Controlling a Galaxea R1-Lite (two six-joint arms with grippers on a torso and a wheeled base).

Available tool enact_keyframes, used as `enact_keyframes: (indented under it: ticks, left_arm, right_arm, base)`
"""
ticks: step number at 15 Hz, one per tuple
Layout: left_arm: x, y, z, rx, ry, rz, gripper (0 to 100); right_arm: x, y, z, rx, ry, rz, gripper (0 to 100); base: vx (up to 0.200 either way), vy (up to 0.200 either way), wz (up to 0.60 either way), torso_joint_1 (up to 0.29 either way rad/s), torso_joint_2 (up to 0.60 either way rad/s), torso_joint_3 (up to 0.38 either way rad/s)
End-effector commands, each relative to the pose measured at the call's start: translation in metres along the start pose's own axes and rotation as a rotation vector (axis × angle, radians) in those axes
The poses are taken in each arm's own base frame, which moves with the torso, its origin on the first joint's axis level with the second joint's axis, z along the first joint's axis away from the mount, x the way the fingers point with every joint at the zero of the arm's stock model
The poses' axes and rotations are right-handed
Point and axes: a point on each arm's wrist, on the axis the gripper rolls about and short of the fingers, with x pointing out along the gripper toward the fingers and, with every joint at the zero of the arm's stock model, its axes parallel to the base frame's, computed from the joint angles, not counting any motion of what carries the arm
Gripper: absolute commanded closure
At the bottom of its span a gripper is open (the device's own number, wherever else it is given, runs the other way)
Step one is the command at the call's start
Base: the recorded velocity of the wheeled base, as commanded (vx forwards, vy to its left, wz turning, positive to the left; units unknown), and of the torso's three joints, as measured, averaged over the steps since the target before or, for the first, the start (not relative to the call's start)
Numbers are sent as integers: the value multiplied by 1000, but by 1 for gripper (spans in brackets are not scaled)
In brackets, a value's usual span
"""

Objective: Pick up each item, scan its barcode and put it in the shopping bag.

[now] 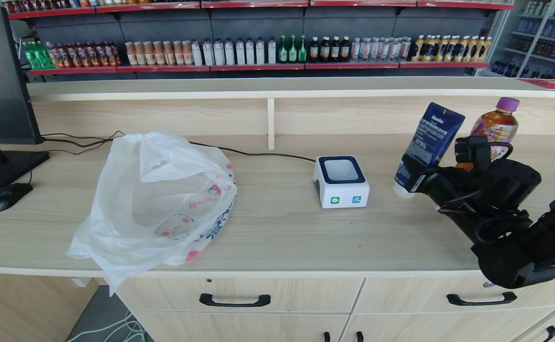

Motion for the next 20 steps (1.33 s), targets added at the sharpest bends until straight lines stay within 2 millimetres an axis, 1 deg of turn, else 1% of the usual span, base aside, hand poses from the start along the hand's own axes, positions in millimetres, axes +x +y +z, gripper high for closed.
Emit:
enact_keyframes:
  ticks: [1,2,3,4,5,6,9,11,14,16,18,19,20]
  left_arm:
    - [0,0,0,0,-1,0,0]
    - [0,0,0,0,-1,0,0]
    - [0,0,0,0,-1,0,0]
    - [0,0,0,-2,-1,0,0]
    - [0,0,0,-2,-1,0,0]
    - [0,0,0,0,-1,0,0]
    - [0,0,0,0,-1,0,0]
    - [0,0,0,0,-1,0,0]
    - [0,0,0,-2,-1,0,0]
    - [0,0,0,-2,-1,0,0]
    - [0,0,0,-2,-1,0,0]
    - [0,0,0,-2,-1,0,0]
    - [0,0,0,-2,-1,0,0]
  right_arm:
    - [-7,6,24,4,-66,17,100]
    - [-12,9,34,6,-85,28,100]
    - [-21,19,44,15,-113,60,100]
    - [-26,28,49,26,-153,100,100]
    - [-27,29,48,29,-150,106,100]
    - [-39,49,60,64,-169,178,100]
    - [-59,71,73,95,-183,301,100]
    - [-75,86,78,126,-179,384,100]
    - [-112,119,85,252,-135,559,100]
    - [-145,142,86,374,-70,706,100]
    - [-171,154,87,479,0,812,100]
    - [-180,159,88,542,34,854,100]
    - [-182,160,89,585,51,867,100]
  base:
    - [0,0,0,0,0,0]
    - [0,0,0,0,0,0]
    - [0,0,0,0,0,0]
    - [0,0,0,0,0,0]
    - [0,0,0,0,0,0]
    - [0,0,0,0,0,0]
    - [0,0,0,0,0,0]
    - [0,0,0,0,0,0]
    - [0,0,0,0,0,0]
    - [0,0,0,0,0,0]
    - [0,0,0,0,0,0]
    - [0,0,0,0,0,0]
    - [0,0,0,0,0,0]
